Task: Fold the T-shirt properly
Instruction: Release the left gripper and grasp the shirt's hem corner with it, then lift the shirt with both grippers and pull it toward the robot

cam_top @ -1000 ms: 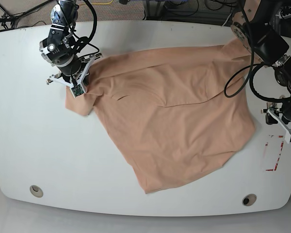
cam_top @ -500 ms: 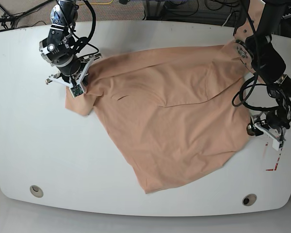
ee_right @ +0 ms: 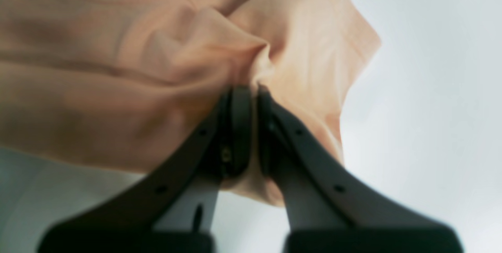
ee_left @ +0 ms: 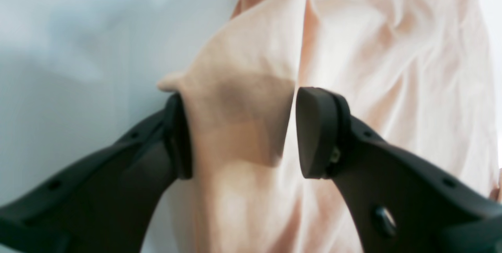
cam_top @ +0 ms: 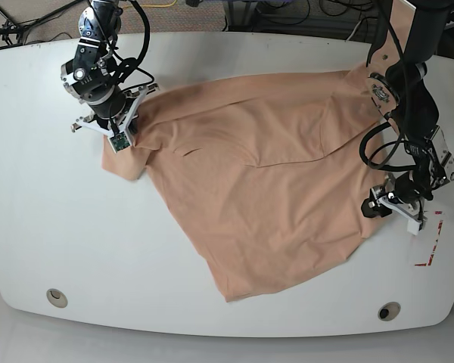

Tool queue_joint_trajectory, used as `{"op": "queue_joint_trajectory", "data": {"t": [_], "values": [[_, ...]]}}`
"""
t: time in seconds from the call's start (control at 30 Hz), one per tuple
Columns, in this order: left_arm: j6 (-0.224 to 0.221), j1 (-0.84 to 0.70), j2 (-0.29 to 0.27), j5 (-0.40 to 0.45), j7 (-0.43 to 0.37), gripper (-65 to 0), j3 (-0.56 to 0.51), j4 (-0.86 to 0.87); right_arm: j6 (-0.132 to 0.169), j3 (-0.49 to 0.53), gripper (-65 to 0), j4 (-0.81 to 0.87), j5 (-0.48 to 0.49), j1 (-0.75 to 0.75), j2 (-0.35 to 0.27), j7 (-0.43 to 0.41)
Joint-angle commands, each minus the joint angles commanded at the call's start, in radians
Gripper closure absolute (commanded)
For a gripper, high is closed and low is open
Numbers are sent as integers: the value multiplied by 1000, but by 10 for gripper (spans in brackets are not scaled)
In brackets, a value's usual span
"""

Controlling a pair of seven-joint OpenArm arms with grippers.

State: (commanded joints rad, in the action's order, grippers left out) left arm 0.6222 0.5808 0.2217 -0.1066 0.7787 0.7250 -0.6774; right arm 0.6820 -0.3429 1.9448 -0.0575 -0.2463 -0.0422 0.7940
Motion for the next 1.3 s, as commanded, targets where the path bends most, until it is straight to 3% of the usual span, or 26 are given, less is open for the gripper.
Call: {"op": "queue_joint_trajectory", "data": {"t": [0.13,0.23,0.27,0.33,0.67,0.8,1.1,1.3], "values": [[0,-3,0,0,0,-299,-3,-2,0,0,0,0,0,0,0,0],[0,-5,0,0,0,-135,-2,-2,0,0,0,0,0,8,0,0],[0,-5,0,2,0,-49,-3,-3,0,0,0,0,0,12,0,0],[0,-5,0,5,2,0,-5,-3,0,0,0,0,-2,14,0,0],[12,-5,6,0,15,0,-44,-81,2,-57,0,-3,-8,77,-5,2],[76,-43,0,-2,118,0,-63,-245,3,-72,0,-3,-9,137,-11,8],[76,-61,-77,-2,348,0,-64,-667,5,-66,0,-11,-9,311,-109,75],[76,-55,-112,-2,448,0,-72,-879,6,-63,0,-54,-8,445,-160,86]]}}
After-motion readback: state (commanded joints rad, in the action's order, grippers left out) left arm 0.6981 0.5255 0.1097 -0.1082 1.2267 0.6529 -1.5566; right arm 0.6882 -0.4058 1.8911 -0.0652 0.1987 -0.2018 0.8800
